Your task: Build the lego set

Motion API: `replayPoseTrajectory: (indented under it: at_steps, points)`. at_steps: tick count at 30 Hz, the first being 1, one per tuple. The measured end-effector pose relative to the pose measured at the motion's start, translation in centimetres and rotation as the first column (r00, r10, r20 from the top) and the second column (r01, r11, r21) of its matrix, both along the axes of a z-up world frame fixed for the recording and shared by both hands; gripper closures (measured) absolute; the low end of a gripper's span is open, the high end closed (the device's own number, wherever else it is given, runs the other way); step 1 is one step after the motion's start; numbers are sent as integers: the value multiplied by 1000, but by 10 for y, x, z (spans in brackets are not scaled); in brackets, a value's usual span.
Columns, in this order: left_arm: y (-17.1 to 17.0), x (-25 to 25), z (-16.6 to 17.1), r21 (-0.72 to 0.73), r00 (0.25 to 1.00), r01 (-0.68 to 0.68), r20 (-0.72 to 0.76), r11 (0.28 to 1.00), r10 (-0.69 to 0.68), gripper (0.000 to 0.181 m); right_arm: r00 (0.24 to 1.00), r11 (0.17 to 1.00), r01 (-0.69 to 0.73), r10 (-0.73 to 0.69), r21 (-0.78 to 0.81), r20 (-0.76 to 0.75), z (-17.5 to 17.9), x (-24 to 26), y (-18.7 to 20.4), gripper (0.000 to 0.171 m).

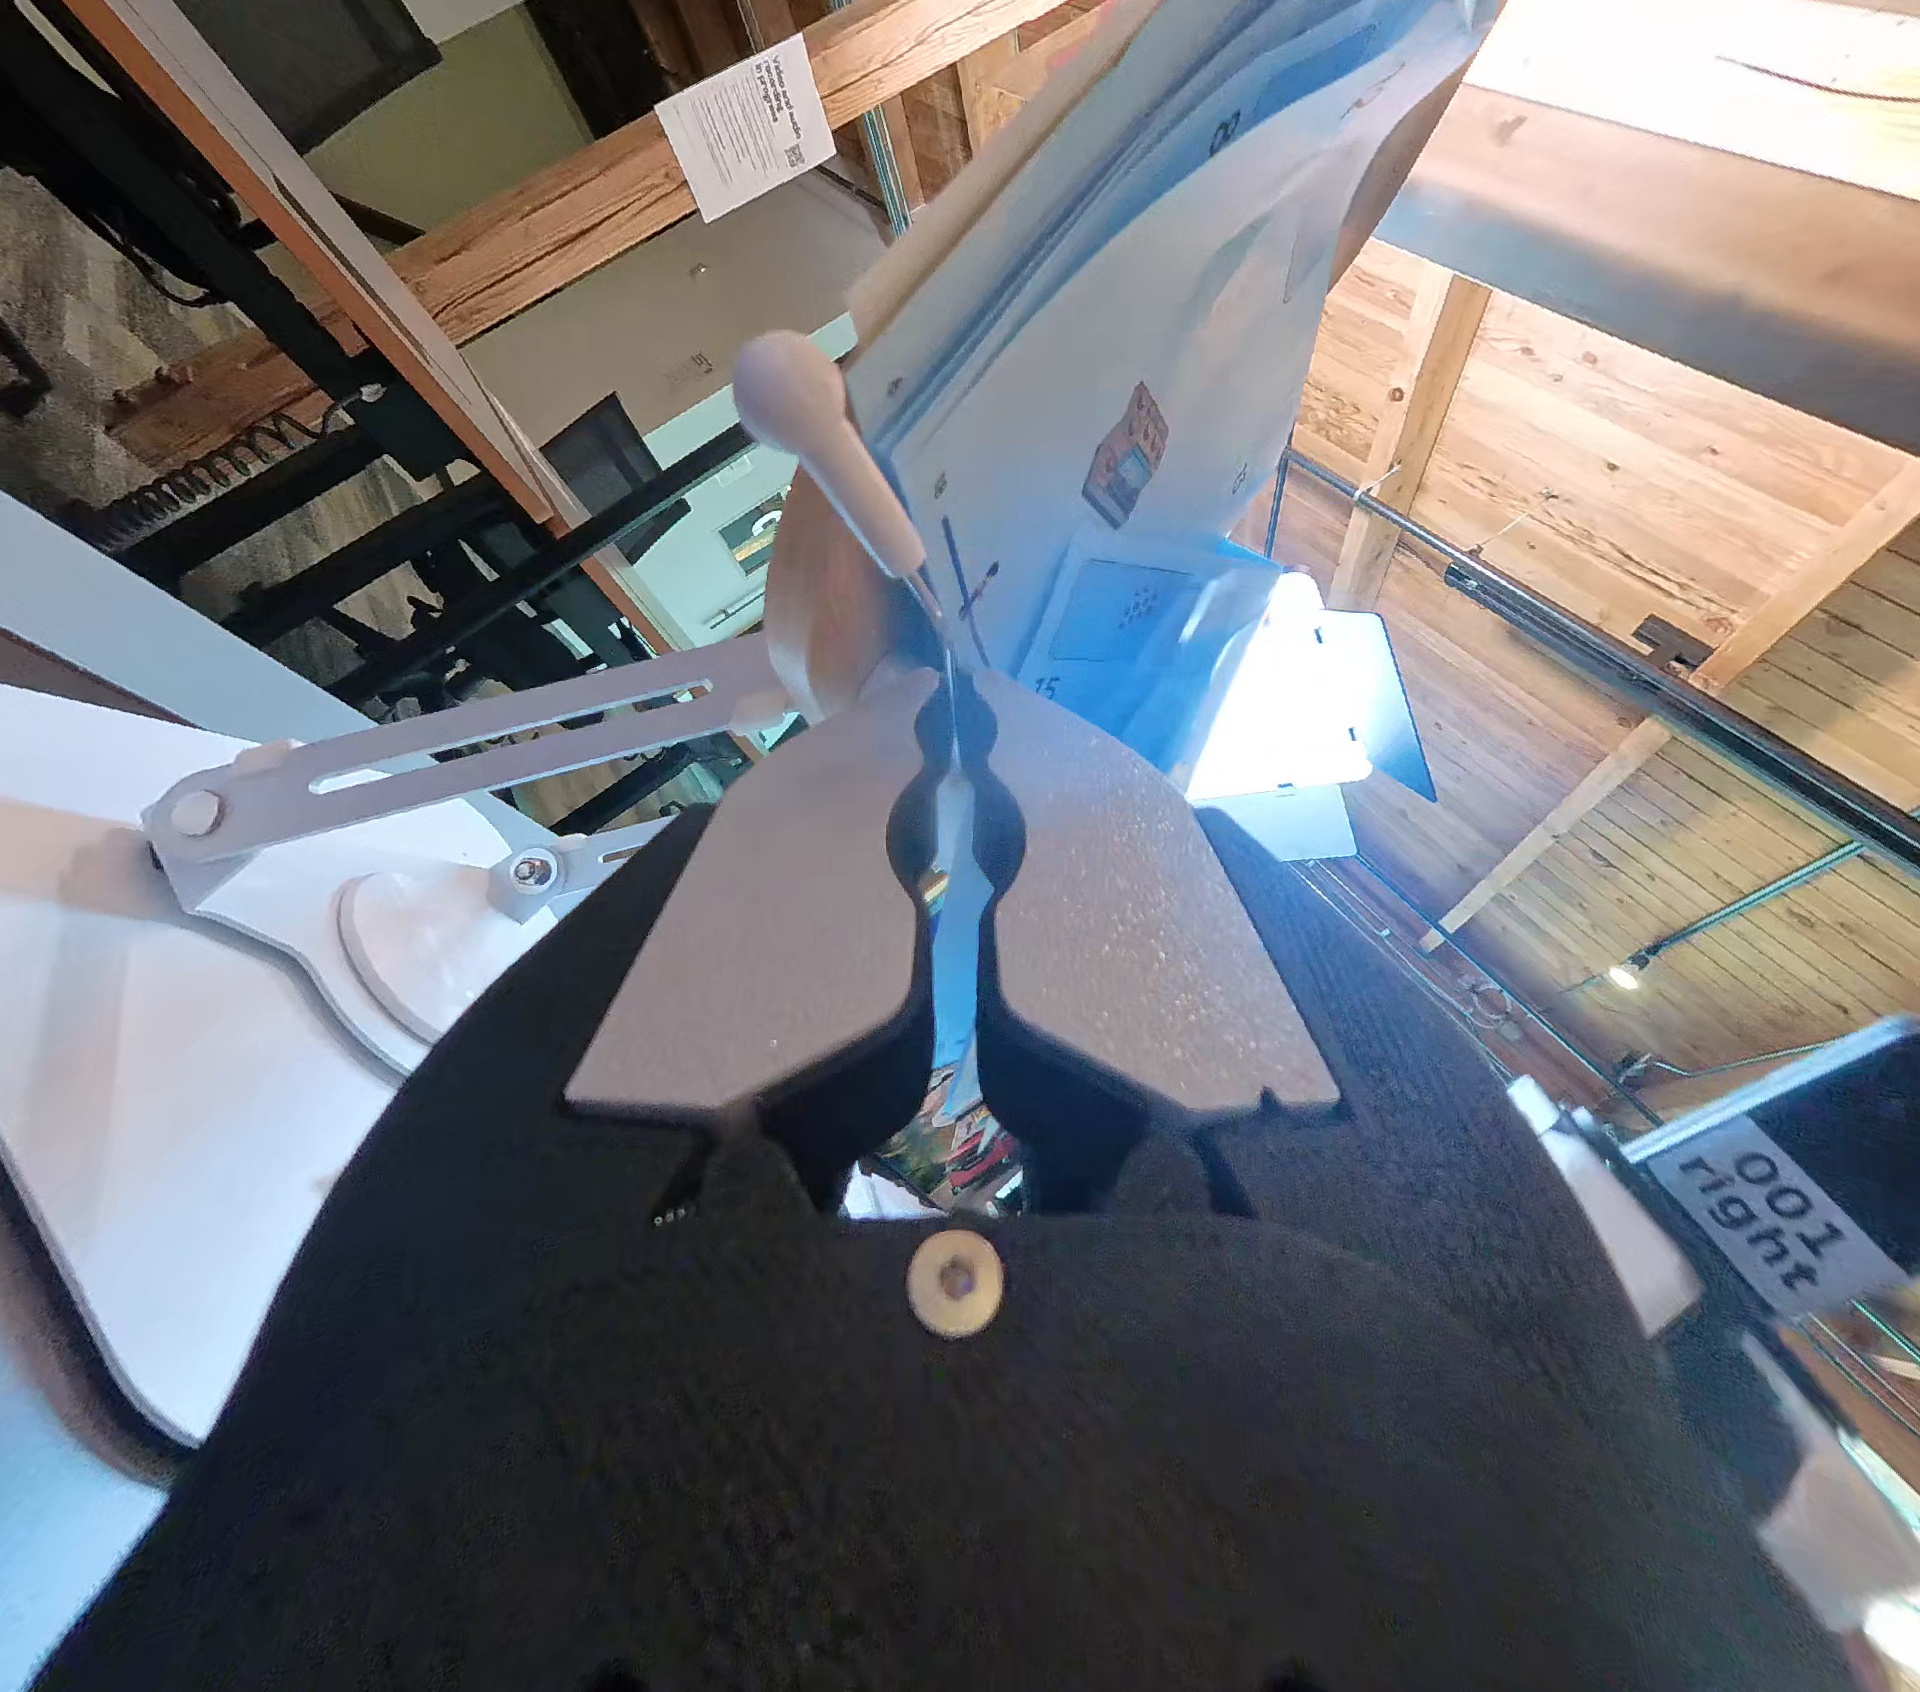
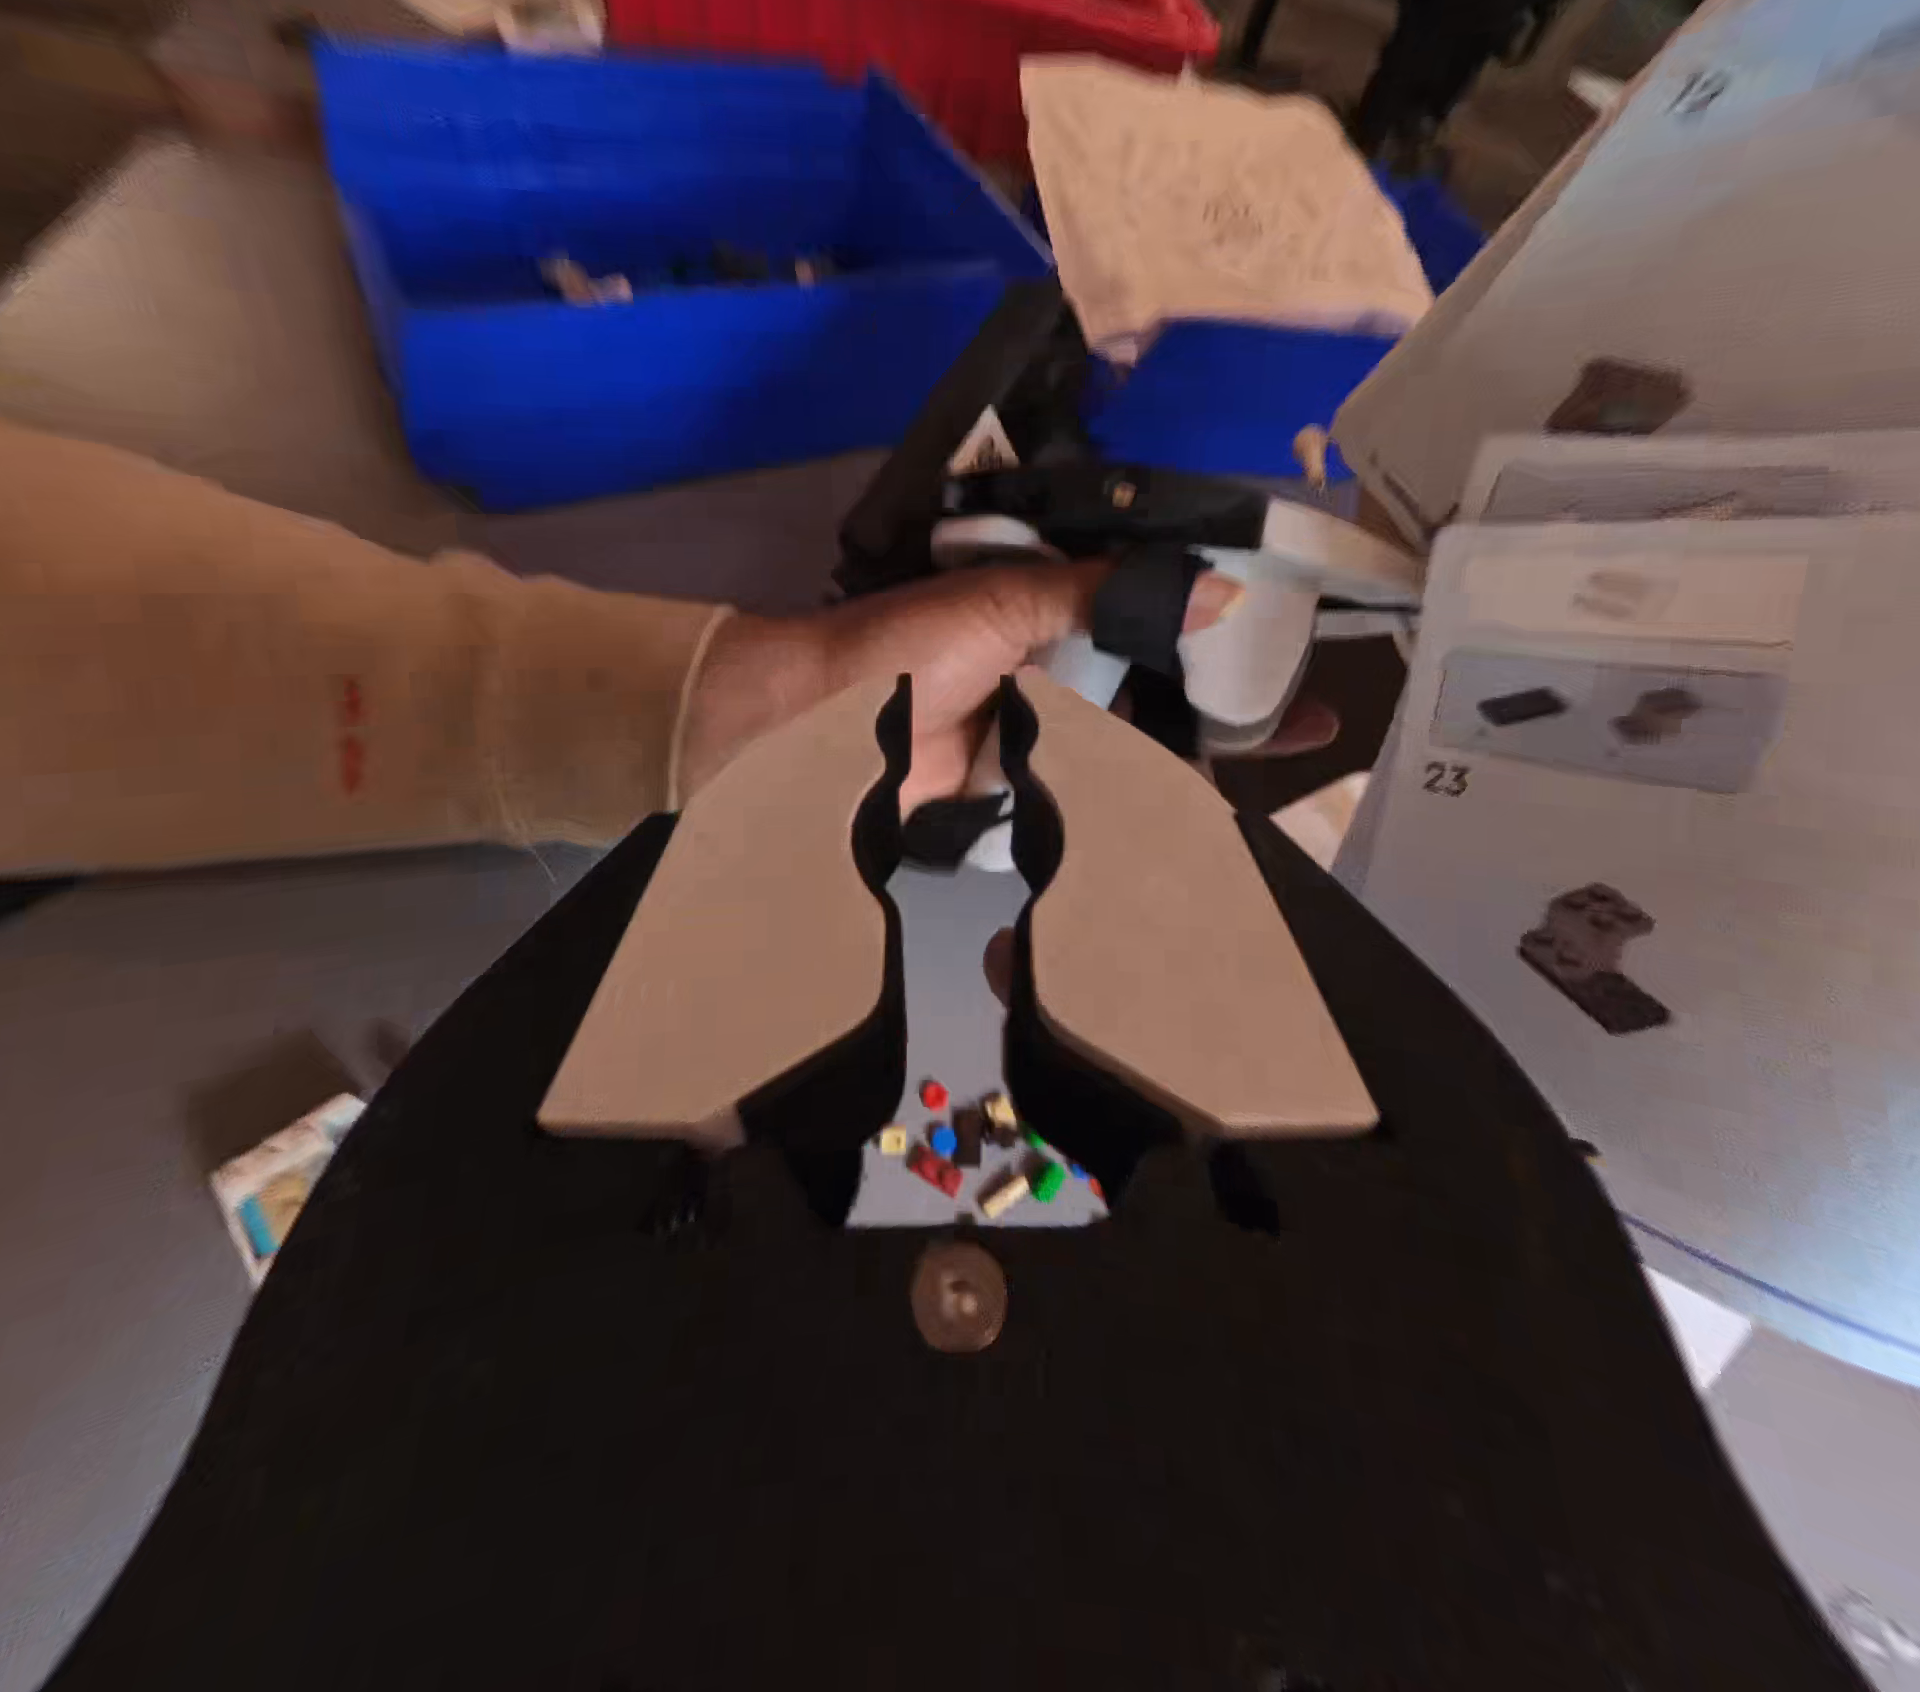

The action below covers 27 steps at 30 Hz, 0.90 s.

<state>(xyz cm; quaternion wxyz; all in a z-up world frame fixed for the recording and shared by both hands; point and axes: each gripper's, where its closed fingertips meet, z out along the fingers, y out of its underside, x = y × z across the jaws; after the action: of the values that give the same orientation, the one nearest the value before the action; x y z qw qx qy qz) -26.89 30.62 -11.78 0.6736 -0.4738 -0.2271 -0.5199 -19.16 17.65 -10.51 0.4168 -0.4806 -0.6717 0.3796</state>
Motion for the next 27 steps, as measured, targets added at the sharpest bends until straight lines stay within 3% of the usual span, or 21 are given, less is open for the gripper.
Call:
replayPoseTrajectory:
  at_steps: [2, 4, 7, 9, 13, 18, 27]
  points:
    - [0, 0, 0, 2, 1000, 1, 5, 1000, -1, 181, 979, 996, 37, -52, -79, -197, 44, 24, 19, 156]
    - [0, 0, 0, 5, 1000, 0, 12, 1000, 0, 181, 913, 965, 242, -260, -98, -314, 74, 55, 76, 156]
    - [0, 0, 0, 5, 1000, -3, 17, 1000, 3, 181, 774, 804, 595, -565, 21, -285, 67, 100, 178, 157]
    - [0, 0, 0, 2, 1000, -4, 9, 1000, 4, 181, 763, 754, 641, -607, 142, -223, 47, 104, 208, 160]
    - [-1, 1, 0, 10, 1000, 6, -7, 1000, -6, 181, 832, 715, 540, -533, 444, -155, 15, 68, 214, 164]
    - [-2, 3, -1, 51, 999, 26, -20, 998, -26, 181, 907, 712, 386, -410, 586, -100, 6, 23, 190, 164]
    - [-4, 5, -3, 146, 996, 67, 49, 987, -75, 181, 909, 725, 374, -410, 578, -73, 22, -30, 171, 167]
